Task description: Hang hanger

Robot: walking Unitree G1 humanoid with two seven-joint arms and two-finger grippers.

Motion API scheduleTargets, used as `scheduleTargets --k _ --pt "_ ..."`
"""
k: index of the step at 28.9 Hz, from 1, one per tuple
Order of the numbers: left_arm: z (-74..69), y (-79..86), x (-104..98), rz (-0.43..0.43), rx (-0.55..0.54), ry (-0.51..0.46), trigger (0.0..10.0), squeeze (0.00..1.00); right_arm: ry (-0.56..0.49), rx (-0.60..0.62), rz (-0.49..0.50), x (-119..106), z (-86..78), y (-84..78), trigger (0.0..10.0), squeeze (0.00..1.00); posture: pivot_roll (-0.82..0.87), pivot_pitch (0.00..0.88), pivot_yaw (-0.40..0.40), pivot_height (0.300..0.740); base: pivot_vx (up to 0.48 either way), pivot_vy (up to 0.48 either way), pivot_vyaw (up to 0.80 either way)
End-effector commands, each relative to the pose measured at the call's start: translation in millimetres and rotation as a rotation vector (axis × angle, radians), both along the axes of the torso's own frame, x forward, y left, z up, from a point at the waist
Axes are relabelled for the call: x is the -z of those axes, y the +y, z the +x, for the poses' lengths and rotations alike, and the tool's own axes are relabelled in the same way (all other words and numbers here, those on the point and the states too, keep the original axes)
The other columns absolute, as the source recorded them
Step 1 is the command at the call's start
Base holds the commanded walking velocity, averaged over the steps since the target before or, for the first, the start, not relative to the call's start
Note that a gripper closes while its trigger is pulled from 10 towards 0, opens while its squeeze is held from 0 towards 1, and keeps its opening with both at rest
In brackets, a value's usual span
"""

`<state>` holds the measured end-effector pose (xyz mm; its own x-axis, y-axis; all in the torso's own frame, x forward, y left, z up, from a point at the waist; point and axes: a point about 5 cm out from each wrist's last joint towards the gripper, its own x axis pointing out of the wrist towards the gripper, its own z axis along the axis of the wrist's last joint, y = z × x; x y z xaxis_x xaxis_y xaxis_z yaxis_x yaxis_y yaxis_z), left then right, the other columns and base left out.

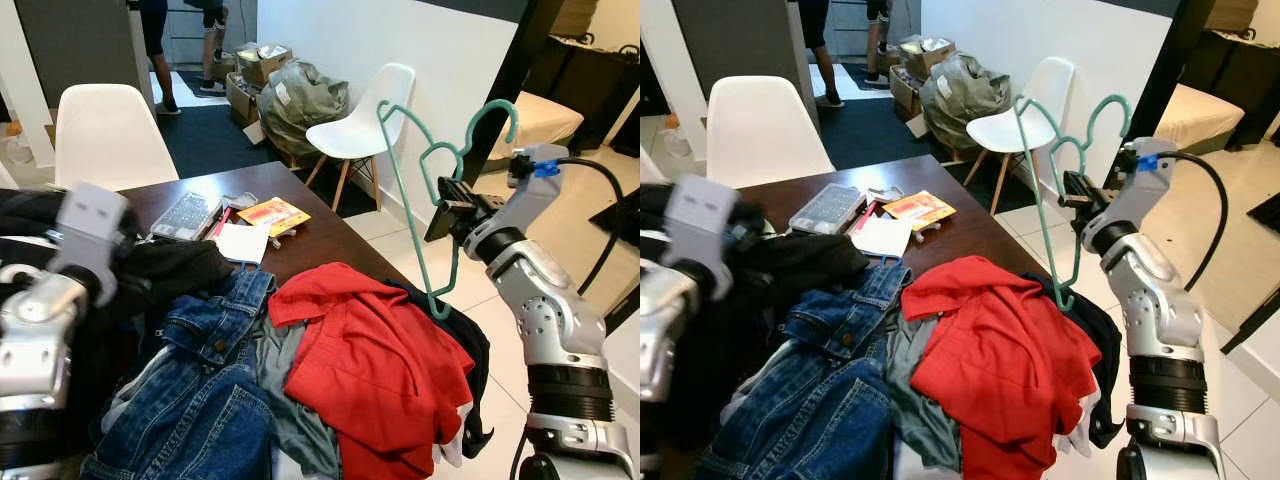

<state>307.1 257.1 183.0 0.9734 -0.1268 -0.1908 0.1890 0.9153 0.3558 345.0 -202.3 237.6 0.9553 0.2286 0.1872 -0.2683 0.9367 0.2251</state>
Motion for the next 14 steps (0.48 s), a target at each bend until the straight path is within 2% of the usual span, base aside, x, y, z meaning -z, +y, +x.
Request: scheduleTargets --k 1,2,4,5,6,7,8,9,10,12,14 --pt "-2.2 0.9 9.8 0.015 0.002 0.075 10.0 0.00 -0.013 0.004 -0.016 -0.5 -1.9 0.4 10.0 0.00 0.00 0.000 -0.081 0.740 0.000 0.000 0.00" --pt "-7.6 9.2 22.8 0.066 -0.041 0.173 10.0 0.00 -0.014 -0.001 -0.017 0.2 -2.3 2.4 10.0 0.00 0.00 0.000 -0.081 0.740 0.000 0.000 0.00" --pt "-7.6 9.2 22.8 0.066 -0.041 0.173 10.0 0.00 -0.014 -0.001 -0.017 0.2 -2.3 2.4 10.0 0.00 0.00 0.000 -0.081 0.740 0.000 0.000 0.00" --pt "-14.9 25.6 30.9 0.133 -0.123 0.244 10.0 0.00 -0.017 -0.004 -0.015 -0.3 -2.4 3.1 10.0 0.00 0.00 0.000 -0.079 0.740 0.000 0.000 0.00" --pt "-14.9 25.6 30.9 0.133 -0.123 0.244 10.0 0.00 -0.017 -0.004 -0.015 -0.3 -2.4 3.1 10.0 0.00 0.00 0.000 -0.079 0.740 0.000 0.000 0.00" --pt "-20.3 36.7 35.0 0.182 -0.175 0.287 10.0 0.00 -0.019 -0.006 -0.014 -0.8 -2.5 3.4 10.0 0.00 0.00 0.000 -0.079 0.740 0.000 0.000 0.00" --pt "-20.3 36.7 35.0 0.182 -0.175 0.287 10.0 0.00 -0.019 -0.006 -0.014 -0.8 -2.5 3.4 10.0 0.00 0.00 0.000 -0.079 0.740 0.000 0.000 0.00" --pt "-25.4 51.1 33.6 0.240 -0.242 0.298 10.0 0.00 -0.022 -0.005 -0.012 -1.8 -2.5 2.3 10.0 0.00 0.00 0.000 -0.080 0.740 0.000 0.000 0.00" --pt "-25.4 51.1 33.6 0.240 -0.242 0.298 10.0 0.00 -0.022 -0.005 -0.012 -1.8 -2.5 2.3 10.0 0.00 0.00 0.000 -0.080 0.740 0.000 0.000 0.00" --pt "-29.6 83.9 9.3 0.322 -0.439 0.181 10.0 0.00 -0.029 -0.001 -0.007 -4.0 -2.9 -0.4 10.0 0.00 0.00 0.000 -0.083 0.740 0.000 0.000 0.00" --pt "-29.6 83.9 9.3 0.322 -0.439 0.181 10.0 0.00 -0.029 -0.001 -0.007 -4.0 -2.9 -0.4 10.0 0.00 0.00 0.000 -0.083 0.740 0.000 0.000 0.00"
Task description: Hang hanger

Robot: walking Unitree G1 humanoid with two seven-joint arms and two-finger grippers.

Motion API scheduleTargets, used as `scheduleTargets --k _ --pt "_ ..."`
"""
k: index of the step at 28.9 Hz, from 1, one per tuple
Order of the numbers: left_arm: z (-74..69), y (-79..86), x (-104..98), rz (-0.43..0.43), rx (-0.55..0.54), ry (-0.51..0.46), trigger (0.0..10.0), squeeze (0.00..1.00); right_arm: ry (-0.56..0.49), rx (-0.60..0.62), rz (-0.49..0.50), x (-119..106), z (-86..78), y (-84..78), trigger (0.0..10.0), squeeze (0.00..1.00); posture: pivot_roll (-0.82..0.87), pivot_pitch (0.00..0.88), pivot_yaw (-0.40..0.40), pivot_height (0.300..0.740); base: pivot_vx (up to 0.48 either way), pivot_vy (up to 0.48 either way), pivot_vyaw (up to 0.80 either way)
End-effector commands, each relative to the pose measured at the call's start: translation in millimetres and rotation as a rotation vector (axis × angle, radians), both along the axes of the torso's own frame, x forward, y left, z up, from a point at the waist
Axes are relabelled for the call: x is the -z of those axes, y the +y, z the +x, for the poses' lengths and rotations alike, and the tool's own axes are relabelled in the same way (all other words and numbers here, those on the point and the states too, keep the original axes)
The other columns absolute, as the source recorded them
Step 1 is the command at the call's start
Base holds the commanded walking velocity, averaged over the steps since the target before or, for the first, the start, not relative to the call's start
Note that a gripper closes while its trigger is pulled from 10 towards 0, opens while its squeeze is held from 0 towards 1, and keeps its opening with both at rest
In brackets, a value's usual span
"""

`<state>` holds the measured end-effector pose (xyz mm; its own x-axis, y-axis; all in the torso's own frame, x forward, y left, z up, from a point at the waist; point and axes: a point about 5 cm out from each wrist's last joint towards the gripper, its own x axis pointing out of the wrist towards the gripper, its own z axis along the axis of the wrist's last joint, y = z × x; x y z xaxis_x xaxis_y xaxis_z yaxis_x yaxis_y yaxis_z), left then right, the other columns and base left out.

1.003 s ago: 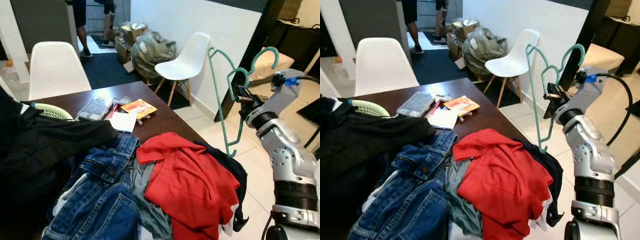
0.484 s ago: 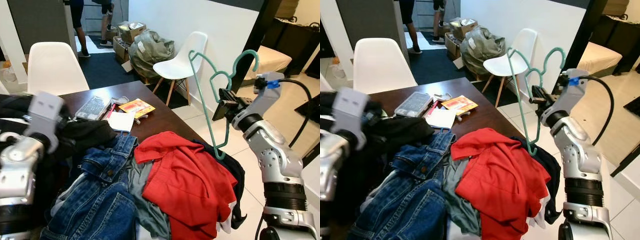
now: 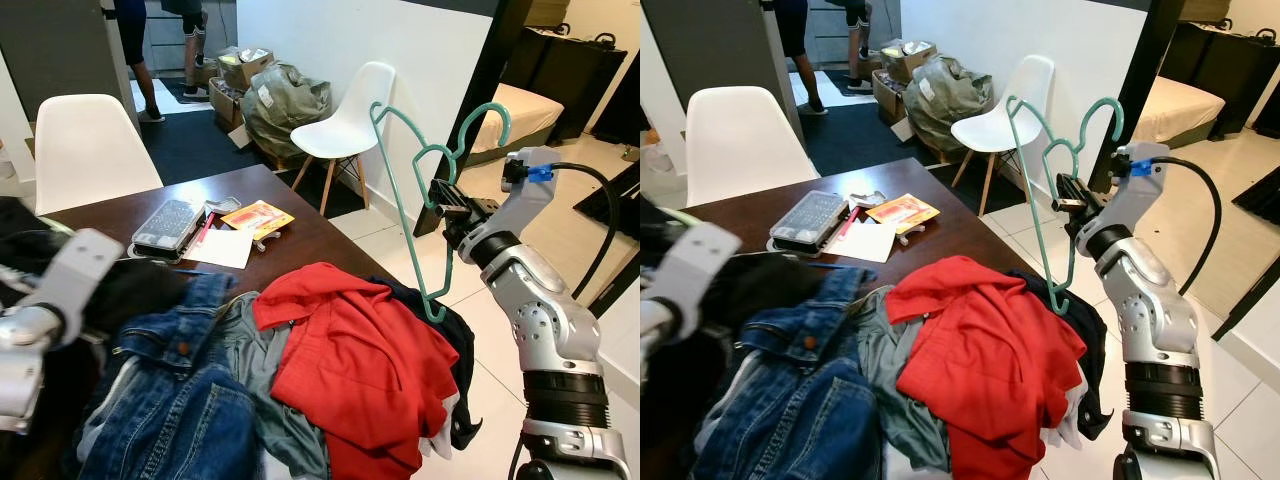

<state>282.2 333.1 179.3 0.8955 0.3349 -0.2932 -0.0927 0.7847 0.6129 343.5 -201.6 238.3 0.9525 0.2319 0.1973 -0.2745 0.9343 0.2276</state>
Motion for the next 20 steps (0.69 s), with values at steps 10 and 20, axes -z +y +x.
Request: scheduleTargets --k 10,20 --pt "0.5 7.6 -40.4 -0.081 -0.064 -0.200 10.0 0.00 -0.020 0.003 -0.014 -3.4 -3.1 -2.1 10.0 0.00 0.00 0.000 -0.090 0.740 0.000 0.000 0.00" --pt "-14.0 21.8 -39.3 0.082 -0.137 -0.024 10.0 0.00 -0.019 0.015 -0.020 -4.6 -3.4 -6.4 10.0 0.00 0.00 0.000 -0.091 0.740 0.000 0.000 0.00"
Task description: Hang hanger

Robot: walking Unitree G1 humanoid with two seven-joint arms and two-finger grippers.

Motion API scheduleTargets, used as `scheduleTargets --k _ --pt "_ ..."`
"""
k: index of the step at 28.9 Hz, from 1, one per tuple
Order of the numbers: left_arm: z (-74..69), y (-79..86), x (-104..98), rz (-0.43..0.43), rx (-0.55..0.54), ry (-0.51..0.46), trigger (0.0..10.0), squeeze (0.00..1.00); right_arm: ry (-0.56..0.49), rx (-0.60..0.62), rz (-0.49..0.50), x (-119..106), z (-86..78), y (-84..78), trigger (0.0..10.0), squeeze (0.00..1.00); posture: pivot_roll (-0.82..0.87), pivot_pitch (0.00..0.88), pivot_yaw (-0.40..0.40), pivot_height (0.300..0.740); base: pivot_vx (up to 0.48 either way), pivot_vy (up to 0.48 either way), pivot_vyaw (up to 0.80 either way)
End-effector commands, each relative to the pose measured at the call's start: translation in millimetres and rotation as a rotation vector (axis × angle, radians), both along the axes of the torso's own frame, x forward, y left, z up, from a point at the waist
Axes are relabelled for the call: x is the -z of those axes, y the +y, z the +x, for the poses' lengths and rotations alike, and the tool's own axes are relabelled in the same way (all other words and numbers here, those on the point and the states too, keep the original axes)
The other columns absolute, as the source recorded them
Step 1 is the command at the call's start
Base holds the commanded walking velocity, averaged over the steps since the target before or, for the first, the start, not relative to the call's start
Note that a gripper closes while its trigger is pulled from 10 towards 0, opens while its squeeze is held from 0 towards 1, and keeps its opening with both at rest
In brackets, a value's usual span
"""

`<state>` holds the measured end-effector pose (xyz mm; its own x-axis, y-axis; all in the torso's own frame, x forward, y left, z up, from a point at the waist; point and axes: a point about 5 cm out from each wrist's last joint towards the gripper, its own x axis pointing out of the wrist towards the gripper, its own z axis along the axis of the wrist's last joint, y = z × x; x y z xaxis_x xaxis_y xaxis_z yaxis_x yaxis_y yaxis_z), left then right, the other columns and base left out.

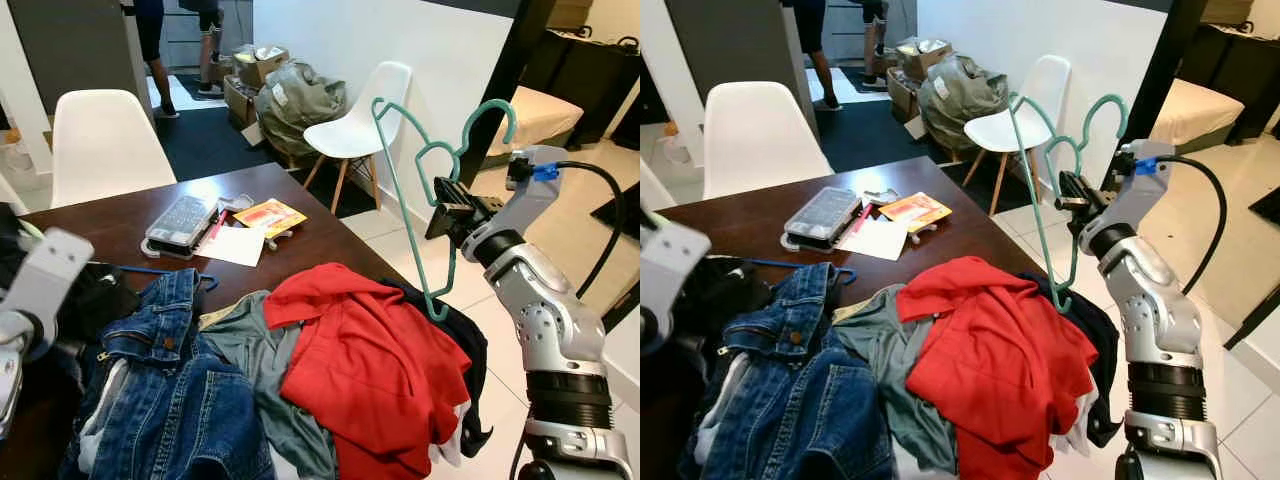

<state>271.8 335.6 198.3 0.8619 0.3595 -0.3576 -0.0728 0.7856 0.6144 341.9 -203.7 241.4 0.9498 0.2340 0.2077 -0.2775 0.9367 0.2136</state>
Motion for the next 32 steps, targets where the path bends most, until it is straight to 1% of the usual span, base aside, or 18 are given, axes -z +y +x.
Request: scheduleTargets --k 1,2,4,6,7,9,10,11,16,22,24,25,27,28,29,30,31,32 --pt "-4.5 28.0 -34.8 0.131 -0.161 -0.189 10.0 0.00 -0.006 0.016 -0.008 -1.5 -1.9 -4.7 10.0 0.00 0.00 0.000 -0.089 0.740 0.000 0.000 0.00" --pt "-4.5 28.0 -34.8 0.131 -0.161 -0.189 10.0 0.00 -0.006 0.016 -0.008 -1.5 -1.9 -4.7 10.0 0.00 0.00 0.000 -0.089 0.740 0.000 0.000 0.00" --pt "-7.8 36.8 -58.1 0.185 -0.236 -0.359 10.0 0.00 -0.006 0.016 -0.009 -1.6 -2.0 -4.9 10.0 0.00 0.01 0.000 -0.089 0.740 0.000 0.000 0.00" --pt "-7.8 36.8 -58.1 0.185 -0.236 -0.359 10.0 0.00 -0.006 0.016 -0.009 -1.6 -2.0 -4.9 10.0 0.00 0.01 0.000 -0.089 0.740 0.000 0.000 0.00" --pt "-10.3 39.2 -66.6 0.180 -0.265 -0.433 10.0 0.00 -0.007 0.010 -0.007 -1.0 -2.1 -4.2 10.0 0.00 0.01 0.000 -0.088 0.740 0.000 0.000 0.00" --pt "-16.4 42.2 -75.3 0.129 -0.318 -0.528 10.0 0.64 -0.005 -0.005 -0.004 0.8 -2.4 -1.2 10.0 0.00 0.01 0.000 -0.089 0.740 0.000 0.000 0.00" --pt "-16.4 42.2 -75.3 0.129 -0.318 -0.528 10.0 0.64 -0.005 -0.005 -0.004 0.8 -2.4 -1.2 10.0 0.00 0.01 0.000 -0.089 0.740 0.000 0.000 0.00" --pt "-18.2 43.2 -72.7 0.093 -0.333 -0.530 10.0 1.00 -0.005 -0.011 -0.002 1.5 -2.3 0.1 10.0 0.00 0.02 0.000 -0.090 0.740 0.000 0.000 0.00" --pt "-20.8 40.6 -43.0 -0.014 -0.331 -0.425 10.0 1.00 -0.006 -0.015 0.001 0.8 -1.1 0.8 10.0 0.00 0.02 0.000 -0.092 0.740 0.000 0.000 0.00" --pt "-23.4 39.2 -41.7 0.004 -0.341 -0.435 10.0 1.00 -0.009 -0.013 0.002 -0.3 -0.7 -0.5 10.0 0.00 0.02 0.000 -0.096 0.740 0.000 0.000 0.00" --pt "-28.1 44.2 -53.9 0.069 -0.378 -0.510 10.0 1.00 -0.010 -0.010 0.002 -0.8 -0.4 -1.6 10.0 0.00 0.02 0.000 -0.097 0.740 0.000 0.000 0.00" --pt "-34.6 49.4 -71.2 0.148 -0.418 -0.613 10.0 1.00 -0.012 -0.007 0.002 -1.2 0.0 -2.3 10.0 0.00 0.02 0.000 -0.099 0.740 0.000 0.000 0.00" --pt "-34.6 49.4 -71.2 0.148 -0.418 -0.613 10.0 1.00 -0.012 -0.007 0.002 -1.2 0.0 -2.3 10.0 0.00 0.02 0.000 -0.099 0.740 0.000 0.000 0.00" --pt "-47.1 32.9 -131.1 0.353 -0.350 -0.942 10.0 1.00 -0.018 -0.001 -0.001 -1.4 1.9 -1.9 10.0 0.00 0.02 0.000 -0.102 0.740 0.000 0.000 0.00" --pt "-47.1 32.9 -131.1 0.353 -0.350 -0.942 10.0 1.00 -0.018 -0.001 -0.001 -1.4 1.9 -1.9 10.0 0.00 0.02 0.000 -0.102 0.740 0.000 0.000 0.00" --pt "-50.2 11.3 -155.5 0.424 -0.239 -1.078 10.0 0.91 -0.020 -0.004 -0.003 -1.0 2.4 -0.5 10.0 0.00 0.02 0.000 -0.103 0.740 0.000 0.000 0.00" --pt "-50.2 11.3 -155.5 0.424 -0.239 -1.078 10.0 0.91 -0.020 -0.004 -0.003 -1.0 2.4 -0.5 10.0 0.00 0.02 0.000 -0.103 0.740 0.000 0.000 0.00" --pt "-50.1 -13.7 -171.2 0.471 -0.114 -1.161 10.0 0.67 -0.021 -0.016 -0.002 0.0 2.5 2.6 10.0 0.00 0.02 0.000 -0.106 0.740 0.000 0.000 0.00"
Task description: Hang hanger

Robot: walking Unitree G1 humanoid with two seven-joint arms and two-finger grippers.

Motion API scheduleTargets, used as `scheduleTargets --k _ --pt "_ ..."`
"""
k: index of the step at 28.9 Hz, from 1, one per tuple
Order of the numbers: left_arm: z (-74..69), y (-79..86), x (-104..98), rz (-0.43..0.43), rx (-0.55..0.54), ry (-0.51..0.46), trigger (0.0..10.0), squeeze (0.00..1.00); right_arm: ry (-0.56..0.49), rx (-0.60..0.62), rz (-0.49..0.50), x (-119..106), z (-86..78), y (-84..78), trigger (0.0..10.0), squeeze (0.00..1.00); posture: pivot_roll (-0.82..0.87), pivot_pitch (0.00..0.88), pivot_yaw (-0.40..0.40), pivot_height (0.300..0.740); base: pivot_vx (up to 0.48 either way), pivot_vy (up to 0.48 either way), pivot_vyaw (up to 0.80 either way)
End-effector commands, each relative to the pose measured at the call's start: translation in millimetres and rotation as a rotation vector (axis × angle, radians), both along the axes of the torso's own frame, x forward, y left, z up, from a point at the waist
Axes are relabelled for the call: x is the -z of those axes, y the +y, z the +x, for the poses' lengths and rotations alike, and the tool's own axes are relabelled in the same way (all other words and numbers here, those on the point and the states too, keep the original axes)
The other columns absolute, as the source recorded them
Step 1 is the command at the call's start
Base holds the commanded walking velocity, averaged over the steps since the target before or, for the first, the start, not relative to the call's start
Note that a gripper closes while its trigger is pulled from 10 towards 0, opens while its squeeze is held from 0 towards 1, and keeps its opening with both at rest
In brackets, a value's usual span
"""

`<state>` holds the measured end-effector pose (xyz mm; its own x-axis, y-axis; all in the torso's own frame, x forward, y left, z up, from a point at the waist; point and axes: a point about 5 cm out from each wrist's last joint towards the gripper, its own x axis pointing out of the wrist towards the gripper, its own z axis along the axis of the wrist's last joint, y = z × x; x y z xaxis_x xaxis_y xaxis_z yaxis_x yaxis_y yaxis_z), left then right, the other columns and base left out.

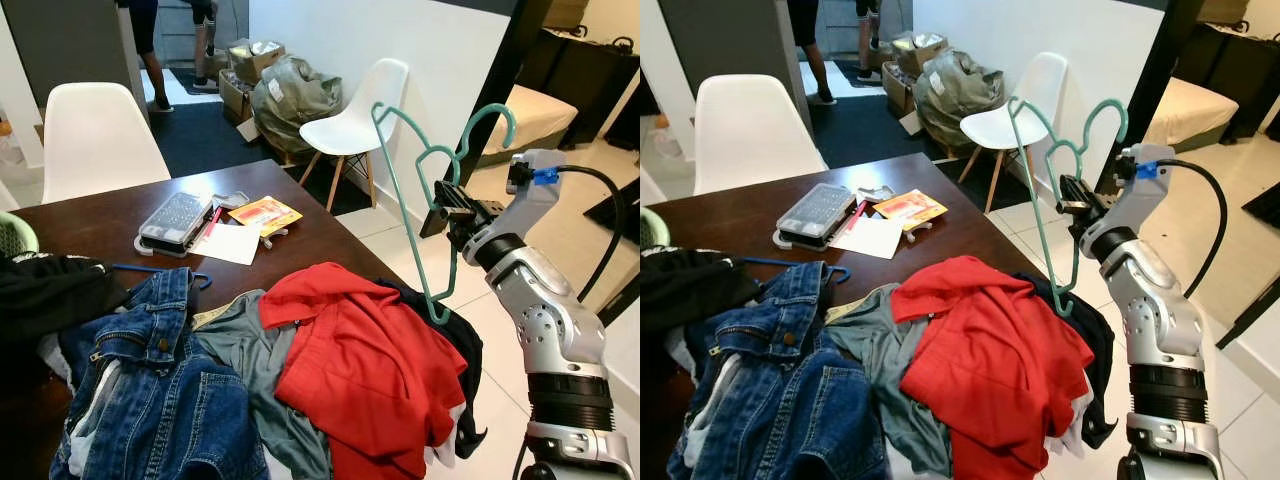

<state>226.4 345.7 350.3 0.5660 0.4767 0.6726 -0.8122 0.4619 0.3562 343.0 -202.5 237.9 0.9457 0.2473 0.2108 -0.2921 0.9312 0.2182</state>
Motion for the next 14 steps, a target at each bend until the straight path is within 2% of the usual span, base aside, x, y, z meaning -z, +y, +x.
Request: scheduleTargets --k 1,2,3,4,5,6,7,9,12,13,14 --pt "-4.8 -23.8 -19.2 0.143 0.063 -0.075 10.0 0.67 -0.020 -0.001 -0.007 -3.5 1.4 1.4 10.0 0.00 0.02 0.000 -0.106 0.740 0.000 0.000 0.00" --pt "-2.8 -43.9 -25.7 0.187 0.146 -0.104 10.0 0.05 -0.019 -0.017 -0.004 -1.9 0.9 5.5 10.0 0.00 0.02 0.000 -0.105 0.740 0.000 0.000 0.00" --pt "-2.8 -43.9 -25.7 0.187 0.146 -0.104 10.0 0.05 -0.019 -0.017 -0.004 -1.9 0.9 5.5 10.0 0.00 0.02 0.000 -0.105 0.740 0.000 0.000 0.00" --pt "2.5 -59.5 -25.3 0.178 0.229 -0.106 10.0 0.00 -0.017 -0.039 0.000 0.1 -0.1 10.0 10.0 0.00 0.02 0.000 -0.104 0.740 0.000 0.000 0.00" --pt "13.1 -77.6 -16.8 0.138 0.348 -0.078 10.0 0.00 -0.015 -0.071 -0.007 3.5 -2.0 16.1 10.0 0.00 0.03 0.000 -0.104 0.740 0.000 0.000 0.00" --pt "13.1 -77.6 -16.8 0.138 0.348 -0.078 10.0 0.00 -0.015 -0.071 -0.007 3.5 -2.0 16.1 10.0 0.00 0.03 0.000 -0.104 0.740 0.000 0.000 0.00" --pt "19.7 -89.3 -10.6 0.107 0.425 -0.058 10.0 0.00 -0.014 -0.092 -0.012 5.8 -3.4 19.9 10.0 0.00 0.03 0.000 -0.105 0.740 0.000 0.000 0.00" --pt "38.0 -115.9 18.9 -0.003 0.583 0.034 10.0 0.00 -0.014 -0.131 -0.029 10.4 -6.8 26.4 10.0 0.00 0.03 0.000 -0.101 0.740 0.000 0.000 0.74" --pt "42.9 -125.6 30.0 -0.038 0.630 0.067 10.0 0.00 -0.016 -0.139 -0.035 11.3 -7.5 27.6 10.0 0.00 0.03 0.000 -0.101 0.740 0.000 0.000 0.77" --pt "48.4 -145.4 50.5 -0.077 0.708 0.123 10.0 0.00 -0.026 -0.136 -0.042 10.2 -7.9 25.9 10.0 0.00 0.03 0.000 -0.097 0.740 0.000 0.000 0.76" --pt "48.4 -145.4 50.5 -0.077 0.708 0.123 10.0 0.00 -0.026 -0.136 -0.042 10.2 -7.9 25.9 10.0 0.00 0.03 0.000 -0.097 0.740 0.000 0.000 0.76"
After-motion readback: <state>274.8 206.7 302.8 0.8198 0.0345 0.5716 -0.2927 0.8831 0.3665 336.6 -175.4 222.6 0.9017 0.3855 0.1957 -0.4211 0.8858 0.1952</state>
